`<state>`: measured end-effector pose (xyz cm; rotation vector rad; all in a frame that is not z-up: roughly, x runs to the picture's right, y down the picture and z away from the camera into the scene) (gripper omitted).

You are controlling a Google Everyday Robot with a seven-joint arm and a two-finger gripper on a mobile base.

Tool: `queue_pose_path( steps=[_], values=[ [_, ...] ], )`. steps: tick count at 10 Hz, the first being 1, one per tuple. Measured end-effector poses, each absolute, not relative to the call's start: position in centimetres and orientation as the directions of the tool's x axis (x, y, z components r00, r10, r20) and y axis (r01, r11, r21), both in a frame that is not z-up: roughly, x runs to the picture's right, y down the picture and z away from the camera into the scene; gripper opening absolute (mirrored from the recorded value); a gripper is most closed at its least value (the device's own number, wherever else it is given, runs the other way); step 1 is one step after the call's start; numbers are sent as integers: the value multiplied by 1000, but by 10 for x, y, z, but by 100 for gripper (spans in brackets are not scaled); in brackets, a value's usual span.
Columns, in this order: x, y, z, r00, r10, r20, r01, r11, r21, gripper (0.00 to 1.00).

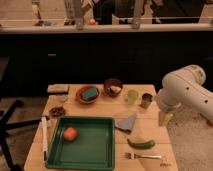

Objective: Place eraser in tray

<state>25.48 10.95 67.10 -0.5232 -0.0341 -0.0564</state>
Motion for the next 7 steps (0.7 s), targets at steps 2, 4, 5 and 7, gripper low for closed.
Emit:
queue_pose_path(
  steps=[2,4,5,7],
  values=[
    [247,109,668,996,-69,56,88,871,-482,80],
    [240,106,670,995,-92,34,97,880,-465,80],
    [232,101,672,995,-102,21,101,885,-455,80],
    [219,94,678,994,-112,12,105,887,-450,80]
  ],
)
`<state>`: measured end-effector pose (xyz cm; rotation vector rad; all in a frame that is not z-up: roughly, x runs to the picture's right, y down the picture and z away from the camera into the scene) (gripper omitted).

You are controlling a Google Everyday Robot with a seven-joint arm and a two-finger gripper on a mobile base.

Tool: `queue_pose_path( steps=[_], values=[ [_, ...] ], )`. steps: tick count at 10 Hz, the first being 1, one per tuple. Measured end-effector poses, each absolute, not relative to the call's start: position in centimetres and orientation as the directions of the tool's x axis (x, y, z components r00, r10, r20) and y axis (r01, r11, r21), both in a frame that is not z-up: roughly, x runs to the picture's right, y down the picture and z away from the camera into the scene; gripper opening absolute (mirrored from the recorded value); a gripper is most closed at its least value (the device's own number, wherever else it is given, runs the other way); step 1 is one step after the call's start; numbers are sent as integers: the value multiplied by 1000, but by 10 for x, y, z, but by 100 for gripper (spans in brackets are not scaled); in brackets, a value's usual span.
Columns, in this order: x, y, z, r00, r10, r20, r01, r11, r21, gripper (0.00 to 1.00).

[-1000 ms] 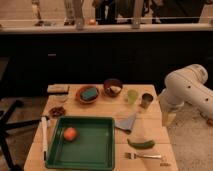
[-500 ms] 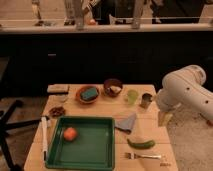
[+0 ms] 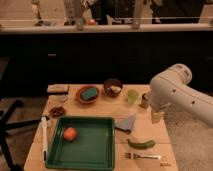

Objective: Place eraser in tray

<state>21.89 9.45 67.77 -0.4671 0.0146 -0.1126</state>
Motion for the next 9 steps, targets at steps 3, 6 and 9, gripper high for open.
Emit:
queue_pose_path(
  steps=[3,6,9],
  values=[
    [184,81,694,992,-124,18,117,874,-471,80],
    [152,69,710,994,-81,73,107,840,-532,80],
    [127,61,718,992,-49,115,105,822,-559,80]
  ],
)
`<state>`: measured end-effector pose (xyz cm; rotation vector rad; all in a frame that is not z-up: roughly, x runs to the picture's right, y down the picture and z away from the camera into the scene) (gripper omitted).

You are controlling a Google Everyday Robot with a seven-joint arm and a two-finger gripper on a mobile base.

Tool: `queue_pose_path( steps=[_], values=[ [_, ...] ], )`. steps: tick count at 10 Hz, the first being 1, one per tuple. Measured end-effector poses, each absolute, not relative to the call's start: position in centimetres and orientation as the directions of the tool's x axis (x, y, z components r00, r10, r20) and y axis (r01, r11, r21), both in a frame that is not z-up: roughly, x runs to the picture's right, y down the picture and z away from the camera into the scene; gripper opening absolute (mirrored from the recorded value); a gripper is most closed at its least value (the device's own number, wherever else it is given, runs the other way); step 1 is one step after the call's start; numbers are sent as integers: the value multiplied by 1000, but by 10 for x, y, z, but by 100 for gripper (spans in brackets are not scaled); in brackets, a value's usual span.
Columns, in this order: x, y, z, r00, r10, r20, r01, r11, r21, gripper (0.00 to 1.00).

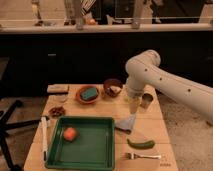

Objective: Place eraser in tray

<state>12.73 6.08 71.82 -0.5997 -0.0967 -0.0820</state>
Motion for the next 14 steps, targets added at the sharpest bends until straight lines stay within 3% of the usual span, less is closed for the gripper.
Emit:
queue_pose_path(
  steps=[8,14],
  values=[
    [128,61,719,993,-47,108,100,826,-555,80],
    [81,40,731,991,-37,130,102,835,-540,80]
  ],
)
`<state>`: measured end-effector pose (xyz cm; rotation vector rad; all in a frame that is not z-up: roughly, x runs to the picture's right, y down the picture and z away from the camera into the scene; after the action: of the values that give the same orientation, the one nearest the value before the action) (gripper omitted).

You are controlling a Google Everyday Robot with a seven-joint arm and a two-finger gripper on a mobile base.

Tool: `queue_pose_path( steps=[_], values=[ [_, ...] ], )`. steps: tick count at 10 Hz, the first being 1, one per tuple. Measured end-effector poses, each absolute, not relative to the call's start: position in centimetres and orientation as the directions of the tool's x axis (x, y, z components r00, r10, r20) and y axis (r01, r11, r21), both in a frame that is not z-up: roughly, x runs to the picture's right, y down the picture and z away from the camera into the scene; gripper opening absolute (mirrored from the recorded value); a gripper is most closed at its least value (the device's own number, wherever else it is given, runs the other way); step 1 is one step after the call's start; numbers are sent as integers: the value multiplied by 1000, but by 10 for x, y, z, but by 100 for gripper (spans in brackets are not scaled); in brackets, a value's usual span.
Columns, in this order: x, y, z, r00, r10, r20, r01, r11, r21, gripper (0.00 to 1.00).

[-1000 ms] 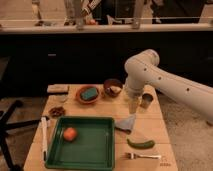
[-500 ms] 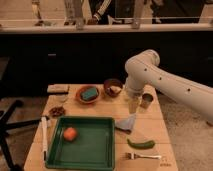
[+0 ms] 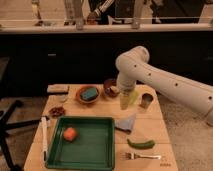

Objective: Place eraser in tray

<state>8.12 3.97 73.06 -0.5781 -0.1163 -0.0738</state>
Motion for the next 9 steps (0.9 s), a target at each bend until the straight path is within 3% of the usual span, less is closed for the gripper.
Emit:
queue_pose_path(
  steps=[9],
  values=[
    [10,26,766,976,87,197,34,841,-540,80]
  ],
)
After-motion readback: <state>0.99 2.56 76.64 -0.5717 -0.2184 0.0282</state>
